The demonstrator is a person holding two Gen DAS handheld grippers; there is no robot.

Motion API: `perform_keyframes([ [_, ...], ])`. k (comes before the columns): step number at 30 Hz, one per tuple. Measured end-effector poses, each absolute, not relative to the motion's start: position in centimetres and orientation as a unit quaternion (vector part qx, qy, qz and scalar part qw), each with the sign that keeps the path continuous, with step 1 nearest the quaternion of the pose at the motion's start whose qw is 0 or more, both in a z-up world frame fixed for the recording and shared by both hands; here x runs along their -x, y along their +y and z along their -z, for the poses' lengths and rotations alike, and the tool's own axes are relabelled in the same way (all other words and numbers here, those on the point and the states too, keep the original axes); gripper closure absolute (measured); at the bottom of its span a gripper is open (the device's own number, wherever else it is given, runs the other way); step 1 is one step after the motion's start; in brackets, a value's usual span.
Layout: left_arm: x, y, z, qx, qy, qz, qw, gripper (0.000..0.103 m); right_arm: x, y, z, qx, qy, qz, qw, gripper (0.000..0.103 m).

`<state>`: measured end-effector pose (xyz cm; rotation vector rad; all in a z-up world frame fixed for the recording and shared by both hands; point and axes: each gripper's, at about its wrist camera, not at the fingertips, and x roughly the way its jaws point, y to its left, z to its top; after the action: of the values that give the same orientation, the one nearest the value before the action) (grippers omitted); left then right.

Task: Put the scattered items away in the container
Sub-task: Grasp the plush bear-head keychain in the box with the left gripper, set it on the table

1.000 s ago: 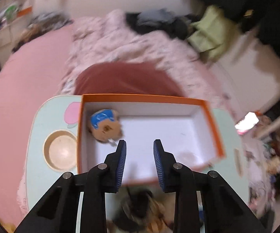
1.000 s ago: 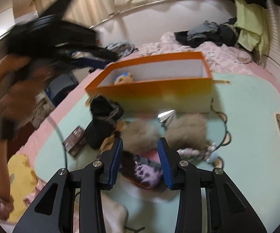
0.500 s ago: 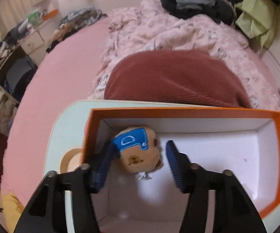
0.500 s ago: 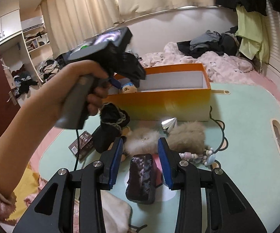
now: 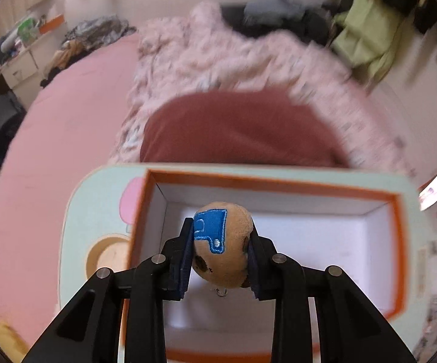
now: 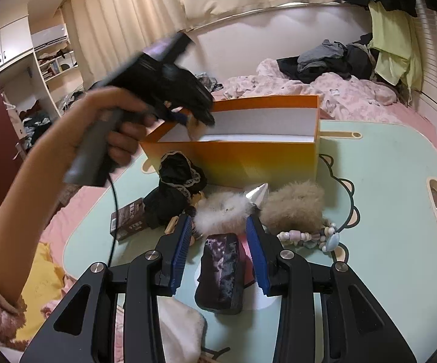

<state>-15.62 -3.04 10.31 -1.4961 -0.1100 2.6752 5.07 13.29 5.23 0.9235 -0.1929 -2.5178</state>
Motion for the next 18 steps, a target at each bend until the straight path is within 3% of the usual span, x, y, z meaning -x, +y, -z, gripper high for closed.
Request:
perform_keyframes([
  [7,6.8,-6.1,-14.2,0.397,-0.059,-0.911,0.096,0.073,-4.8,13.5,-5.1,-0.34,-0.071,0.913,0.215,0.064],
  [12,2.7,-9.8,-9.9,0.389,-0.042,-0.92,0.03,0.073,-4.5,13.2,-4.8,-0.352,-0.067,0.911,0.204,0.064],
  [18,2.0,-12.2,-3.5,0.426,-0.105,-0.898,0.03,0.072,-4.7,12.3,-4.7,-0.359,-0.043,0.912,0.192,0.064],
])
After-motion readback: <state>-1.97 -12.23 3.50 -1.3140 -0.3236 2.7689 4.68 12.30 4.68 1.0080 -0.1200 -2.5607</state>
